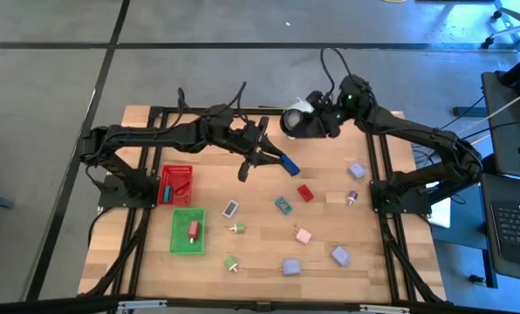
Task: Pick & Place Office items
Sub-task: Put the blue digital timer into the red bin, then put the top purple charger adapter into the green bin
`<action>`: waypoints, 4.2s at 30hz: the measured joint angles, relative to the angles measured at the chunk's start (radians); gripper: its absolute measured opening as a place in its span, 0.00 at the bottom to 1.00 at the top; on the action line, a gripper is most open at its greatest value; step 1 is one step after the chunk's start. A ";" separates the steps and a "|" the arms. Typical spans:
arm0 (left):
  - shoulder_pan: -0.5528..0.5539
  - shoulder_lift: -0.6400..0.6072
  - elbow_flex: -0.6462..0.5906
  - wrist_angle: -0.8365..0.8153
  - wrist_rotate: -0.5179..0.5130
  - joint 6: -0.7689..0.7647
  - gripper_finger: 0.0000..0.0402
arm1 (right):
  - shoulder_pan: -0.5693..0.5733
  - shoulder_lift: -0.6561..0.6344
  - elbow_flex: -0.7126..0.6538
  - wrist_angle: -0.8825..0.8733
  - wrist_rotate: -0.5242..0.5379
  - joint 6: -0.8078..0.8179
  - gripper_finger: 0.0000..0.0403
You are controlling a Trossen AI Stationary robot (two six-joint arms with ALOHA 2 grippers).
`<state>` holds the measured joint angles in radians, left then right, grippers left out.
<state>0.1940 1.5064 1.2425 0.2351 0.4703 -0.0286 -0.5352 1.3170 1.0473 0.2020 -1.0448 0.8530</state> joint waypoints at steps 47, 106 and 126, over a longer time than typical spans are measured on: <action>-0.016 -0.369 -0.419 -1.572 -0.381 -0.658 0.16 | -0.140 -0.108 0.000 -0.113 0.069 -0.263 0.75; 0.005 -0.369 0.068 -1.125 -0.610 -0.308 0.38 | -0.188 -0.108 0.000 -1.359 1.005 -0.631 0.75; 0.005 -0.369 0.068 -1.098 -0.606 -0.272 0.37 | -0.188 -0.108 -0.189 -1.481 1.169 -0.493 0.75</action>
<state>0.1993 1.1374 1.3102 -0.8631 -0.1356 -0.3004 -0.7231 1.2095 0.8585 -1.2789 0.1239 0.3603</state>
